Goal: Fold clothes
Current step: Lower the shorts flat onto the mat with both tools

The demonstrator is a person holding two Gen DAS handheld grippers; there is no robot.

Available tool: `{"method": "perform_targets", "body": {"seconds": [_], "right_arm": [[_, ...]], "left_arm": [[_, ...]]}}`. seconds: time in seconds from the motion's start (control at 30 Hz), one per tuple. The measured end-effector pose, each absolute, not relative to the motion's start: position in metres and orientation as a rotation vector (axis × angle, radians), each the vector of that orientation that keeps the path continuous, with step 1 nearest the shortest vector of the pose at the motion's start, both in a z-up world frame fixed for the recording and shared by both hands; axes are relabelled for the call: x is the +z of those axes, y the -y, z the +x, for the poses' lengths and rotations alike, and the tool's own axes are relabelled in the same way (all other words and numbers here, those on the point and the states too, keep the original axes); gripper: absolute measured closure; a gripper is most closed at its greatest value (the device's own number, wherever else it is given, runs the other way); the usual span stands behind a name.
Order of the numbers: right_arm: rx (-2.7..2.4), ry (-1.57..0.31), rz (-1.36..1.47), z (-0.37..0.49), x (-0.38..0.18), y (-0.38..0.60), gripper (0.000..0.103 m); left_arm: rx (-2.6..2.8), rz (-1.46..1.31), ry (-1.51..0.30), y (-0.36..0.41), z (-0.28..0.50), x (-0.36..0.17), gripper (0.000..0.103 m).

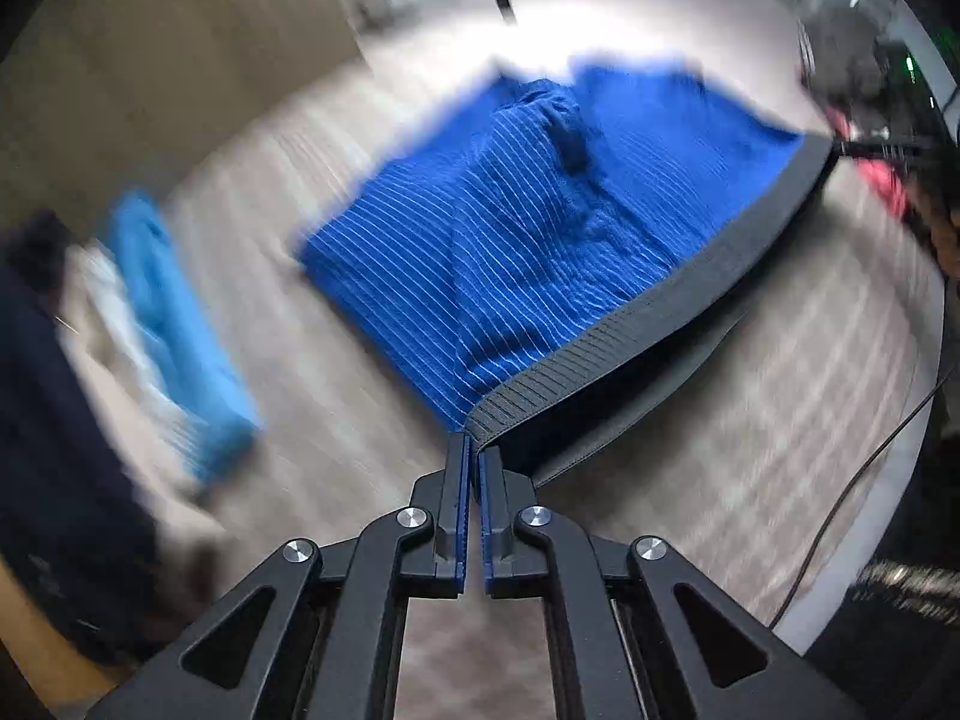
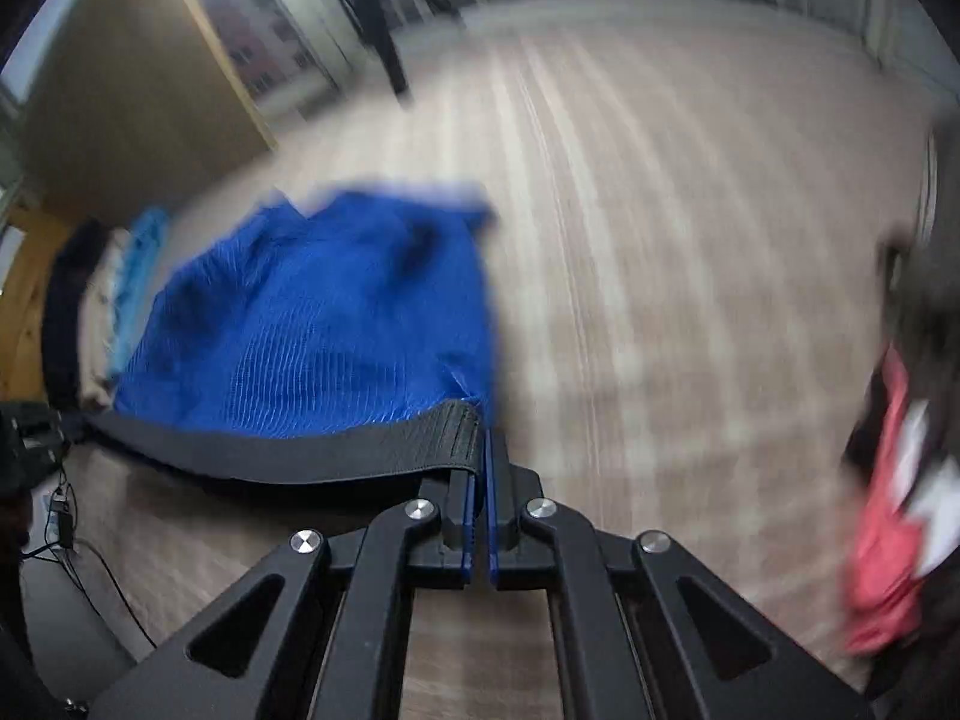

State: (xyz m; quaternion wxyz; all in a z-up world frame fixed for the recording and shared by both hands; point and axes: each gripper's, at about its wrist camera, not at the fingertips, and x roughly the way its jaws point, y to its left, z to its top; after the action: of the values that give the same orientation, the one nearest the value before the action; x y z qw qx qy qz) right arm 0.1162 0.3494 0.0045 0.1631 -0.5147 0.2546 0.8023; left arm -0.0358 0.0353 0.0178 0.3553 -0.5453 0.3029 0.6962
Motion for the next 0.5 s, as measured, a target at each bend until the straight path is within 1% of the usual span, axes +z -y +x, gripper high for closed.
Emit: {"method": "perform_targets", "body": {"seconds": [0.1,0.17,0.27,0.33,0.37,0.43,0.5], "right_arm": [[2.310,-0.682,-1.482,0.128,-0.001,-0.338,0.100],[2.329,-0.656,-1.471,0.130,0.003,-0.333,0.100],[2.343,-0.596,-1.498,0.132,0.008,-0.327,0.100],[2.359,-0.553,-1.581,0.136,0.006,-0.323,0.099],[2.362,-0.523,-1.606,0.139,0.008,-0.321,0.098],[2.375,-0.474,-1.643,0.144,0.013,-0.319,0.098],[2.429,-0.479,-1.618,0.153,0.026,-0.321,0.096]], "left_arm": [[1.771,-1.439,-0.748,-0.028,-0.025,0.008,0.092],[1.765,-1.453,-0.714,-0.020,-0.024,0.014,0.092],[1.790,-1.430,-0.713,-0.011,-0.024,0.033,0.092],[1.824,-1.391,-0.709,-0.013,-0.024,0.052,0.092],[1.828,-1.361,-0.688,-0.024,-0.019,0.059,0.094],[1.834,-1.303,-0.646,-0.044,-0.009,0.074,0.094],[1.804,-1.222,-0.598,-0.077,0.005,0.082,0.094]]}}
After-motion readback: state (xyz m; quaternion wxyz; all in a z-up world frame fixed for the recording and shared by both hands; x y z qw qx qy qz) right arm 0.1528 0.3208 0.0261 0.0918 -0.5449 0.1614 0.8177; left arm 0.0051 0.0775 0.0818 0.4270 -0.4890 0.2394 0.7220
